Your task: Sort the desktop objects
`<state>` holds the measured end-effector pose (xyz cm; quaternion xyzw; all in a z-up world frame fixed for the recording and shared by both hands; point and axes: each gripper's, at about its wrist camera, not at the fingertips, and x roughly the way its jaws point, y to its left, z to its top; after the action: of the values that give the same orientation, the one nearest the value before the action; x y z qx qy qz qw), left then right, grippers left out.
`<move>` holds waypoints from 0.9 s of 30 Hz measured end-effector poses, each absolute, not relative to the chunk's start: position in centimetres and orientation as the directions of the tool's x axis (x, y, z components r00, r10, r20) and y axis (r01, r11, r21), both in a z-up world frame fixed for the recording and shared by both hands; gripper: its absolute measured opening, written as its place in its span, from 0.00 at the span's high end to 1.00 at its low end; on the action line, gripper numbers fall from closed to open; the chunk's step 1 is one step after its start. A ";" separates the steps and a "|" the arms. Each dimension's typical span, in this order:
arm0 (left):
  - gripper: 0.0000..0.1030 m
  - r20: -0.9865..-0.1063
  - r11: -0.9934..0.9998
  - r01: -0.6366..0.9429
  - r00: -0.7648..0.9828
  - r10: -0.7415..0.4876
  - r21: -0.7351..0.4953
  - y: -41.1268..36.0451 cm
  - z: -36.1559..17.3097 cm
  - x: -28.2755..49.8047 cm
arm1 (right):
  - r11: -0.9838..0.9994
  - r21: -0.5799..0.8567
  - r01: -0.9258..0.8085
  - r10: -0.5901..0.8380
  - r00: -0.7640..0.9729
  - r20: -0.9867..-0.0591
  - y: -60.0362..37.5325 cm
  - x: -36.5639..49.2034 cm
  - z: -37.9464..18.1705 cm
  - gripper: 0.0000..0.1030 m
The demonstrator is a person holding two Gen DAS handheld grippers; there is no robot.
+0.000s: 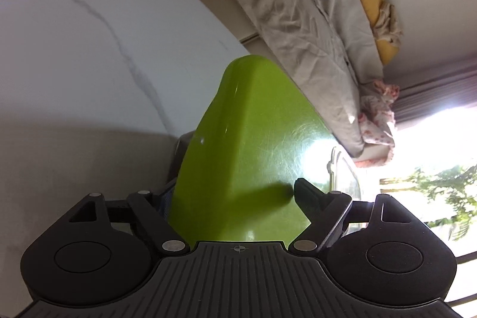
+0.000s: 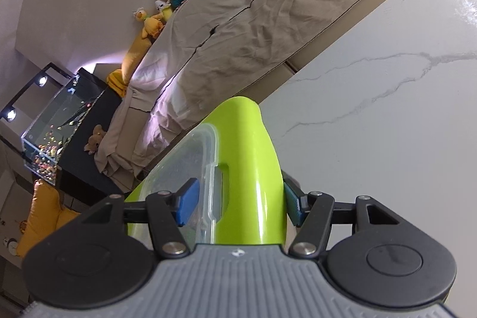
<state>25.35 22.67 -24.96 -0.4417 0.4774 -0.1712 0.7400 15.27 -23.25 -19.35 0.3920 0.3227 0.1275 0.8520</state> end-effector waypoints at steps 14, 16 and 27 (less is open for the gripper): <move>0.15 -0.562 0.586 -0.136 0.515 -0.647 -0.799 22.6 -22.9 26.6 | 0.640 0.764 0.074 0.469 0.751 -0.465 -23.5 17.1 -19.5 0.40; 0.15 -0.547 0.563 -0.145 0.519 -0.657 -0.814 22.7 -23.3 26.4 | 0.628 0.774 0.075 0.478 0.748 -0.460 -23.5 17.2 -19.7 0.39; 0.09 -0.490 0.514 -0.102 0.506 -0.710 -0.851 23.2 -23.1 23.0 | 0.543 0.835 0.093 0.539 0.724 -0.431 -24.3 14.8 -20.9 0.22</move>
<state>22.98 23.21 -23.13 -0.4484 0.4530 -0.2045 0.7429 14.76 -24.34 -20.93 0.4576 0.3450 0.1381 0.8078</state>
